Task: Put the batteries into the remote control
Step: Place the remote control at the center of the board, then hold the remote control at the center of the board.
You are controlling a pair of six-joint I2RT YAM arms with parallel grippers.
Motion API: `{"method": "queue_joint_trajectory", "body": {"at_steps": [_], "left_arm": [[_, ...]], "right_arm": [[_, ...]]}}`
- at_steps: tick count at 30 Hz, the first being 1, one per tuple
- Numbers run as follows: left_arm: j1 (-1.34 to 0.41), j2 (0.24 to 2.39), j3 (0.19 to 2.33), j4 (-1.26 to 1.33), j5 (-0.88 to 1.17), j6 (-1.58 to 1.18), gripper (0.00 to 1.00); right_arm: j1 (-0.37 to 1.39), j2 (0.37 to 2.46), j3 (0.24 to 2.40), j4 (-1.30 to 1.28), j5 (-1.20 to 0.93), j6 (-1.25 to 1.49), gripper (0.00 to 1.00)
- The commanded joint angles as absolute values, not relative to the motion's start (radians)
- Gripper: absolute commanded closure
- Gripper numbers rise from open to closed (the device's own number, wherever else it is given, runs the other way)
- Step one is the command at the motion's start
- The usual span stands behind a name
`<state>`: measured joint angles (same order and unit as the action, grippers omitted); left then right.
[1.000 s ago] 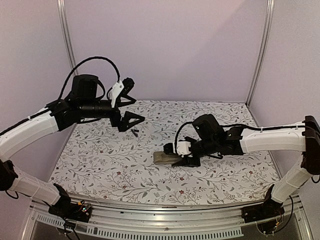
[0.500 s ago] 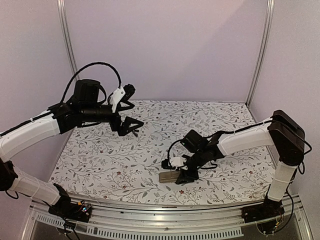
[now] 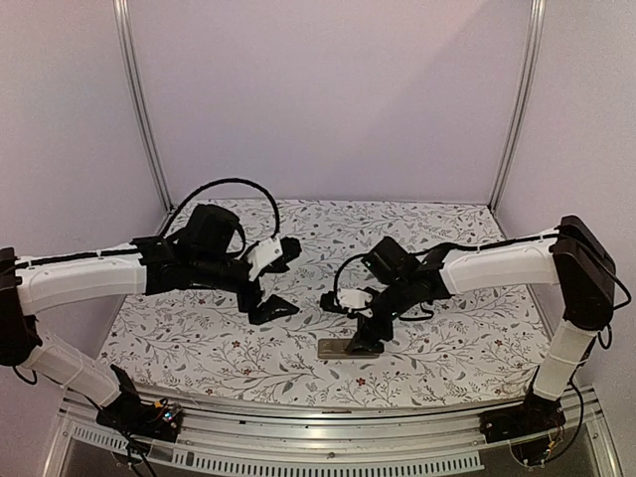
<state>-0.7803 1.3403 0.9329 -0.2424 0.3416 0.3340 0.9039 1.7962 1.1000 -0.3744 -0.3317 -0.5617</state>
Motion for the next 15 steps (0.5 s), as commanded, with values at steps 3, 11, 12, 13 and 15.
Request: {"method": "queue_joint_trajectory", "body": {"at_steps": [3,11,12,13,15], "left_arm": [[-0.899,1.446,0.829,-0.099,0.339,0.459,0.02],[-0.935,1.703,0.875,-0.023,0.279,0.588,0.12],[-0.938,1.729,0.876,-0.018,0.286,0.589,0.14],[-0.942,1.747,0.876,0.02,0.289,0.593,0.15],[-0.949,1.778,0.879,0.041,0.291,0.596,0.17]], "right_arm": [[0.764,1.616,1.164,-0.33,-0.376,-0.014,0.26],[0.766,1.528,0.974,-0.323,-0.231,0.601,0.57],[0.781,1.522,0.958,-0.328,-0.215,0.63,0.58],[0.795,1.519,0.952,-0.34,-0.198,0.662,0.58],[0.808,1.531,0.943,-0.372,-0.183,0.696,0.58]]}}
